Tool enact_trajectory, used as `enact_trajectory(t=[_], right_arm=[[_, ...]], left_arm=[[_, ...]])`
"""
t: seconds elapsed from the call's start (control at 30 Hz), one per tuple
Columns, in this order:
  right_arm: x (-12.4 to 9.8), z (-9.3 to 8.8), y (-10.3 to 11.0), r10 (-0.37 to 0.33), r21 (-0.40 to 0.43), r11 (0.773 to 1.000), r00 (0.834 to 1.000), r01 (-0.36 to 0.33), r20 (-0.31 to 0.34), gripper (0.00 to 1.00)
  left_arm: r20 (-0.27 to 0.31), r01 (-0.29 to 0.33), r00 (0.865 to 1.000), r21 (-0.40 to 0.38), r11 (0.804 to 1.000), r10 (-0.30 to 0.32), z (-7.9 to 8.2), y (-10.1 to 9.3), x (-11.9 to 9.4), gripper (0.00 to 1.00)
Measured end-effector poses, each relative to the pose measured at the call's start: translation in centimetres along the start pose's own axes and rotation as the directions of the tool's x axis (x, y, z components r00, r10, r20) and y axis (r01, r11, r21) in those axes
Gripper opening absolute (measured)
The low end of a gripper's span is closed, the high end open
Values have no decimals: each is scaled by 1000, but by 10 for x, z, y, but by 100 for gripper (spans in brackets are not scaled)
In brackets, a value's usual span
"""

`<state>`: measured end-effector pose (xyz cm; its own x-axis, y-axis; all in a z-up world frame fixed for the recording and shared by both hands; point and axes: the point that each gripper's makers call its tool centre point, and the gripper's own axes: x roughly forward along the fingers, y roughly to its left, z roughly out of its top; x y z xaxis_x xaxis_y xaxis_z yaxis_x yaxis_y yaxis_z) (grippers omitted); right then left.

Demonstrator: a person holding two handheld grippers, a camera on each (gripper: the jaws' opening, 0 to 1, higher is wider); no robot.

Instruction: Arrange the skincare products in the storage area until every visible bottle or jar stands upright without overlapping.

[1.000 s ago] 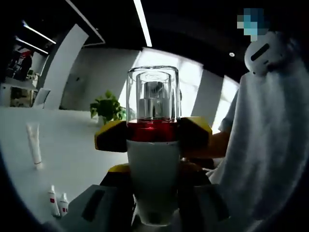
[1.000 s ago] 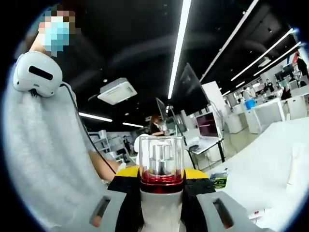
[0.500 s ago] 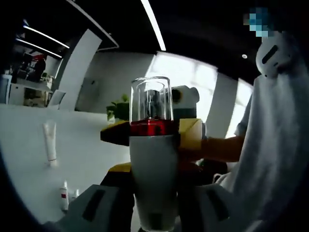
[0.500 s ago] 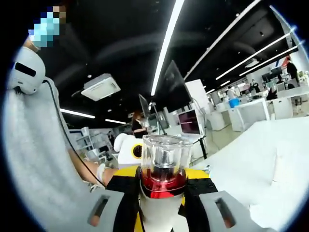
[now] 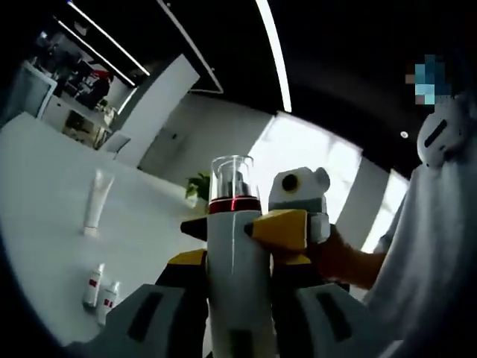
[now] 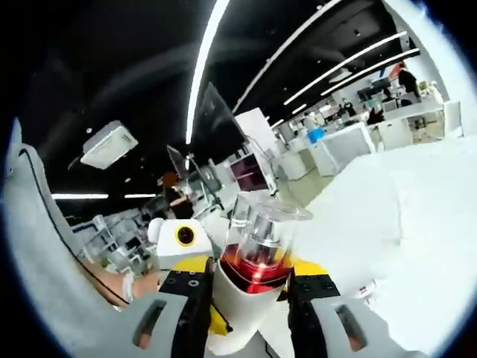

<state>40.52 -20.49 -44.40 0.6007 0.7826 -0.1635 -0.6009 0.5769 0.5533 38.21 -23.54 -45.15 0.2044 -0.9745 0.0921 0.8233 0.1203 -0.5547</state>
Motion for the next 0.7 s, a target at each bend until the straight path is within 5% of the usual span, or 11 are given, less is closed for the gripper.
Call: enact_trajectory(t=[0.17, 0.43, 0.57, 0.7], right_arm=[[0, -8, -8, -37, 94, 995, 999, 37, -9, 30], [-6, -11, 0, -47, -64, 997, 999, 47, -6, 26], [-8, -9, 1, -58, -113, 992, 998, 59, 8, 26], [-10, -1, -3, -101, -192, 976, 994, 105, 34, 26]], left_arm=[[-72, -48, 996, 75, 996, 53, -11, 7, 2, 28], [-160, -29, 986, 145, 989, 52, -20, 5, 7, 29], [-248, 3, 967, 202, 979, 48, -22, 5, 8, 29], [-275, 8, 959, 242, 970, 60, -16, 8, 7, 28]])
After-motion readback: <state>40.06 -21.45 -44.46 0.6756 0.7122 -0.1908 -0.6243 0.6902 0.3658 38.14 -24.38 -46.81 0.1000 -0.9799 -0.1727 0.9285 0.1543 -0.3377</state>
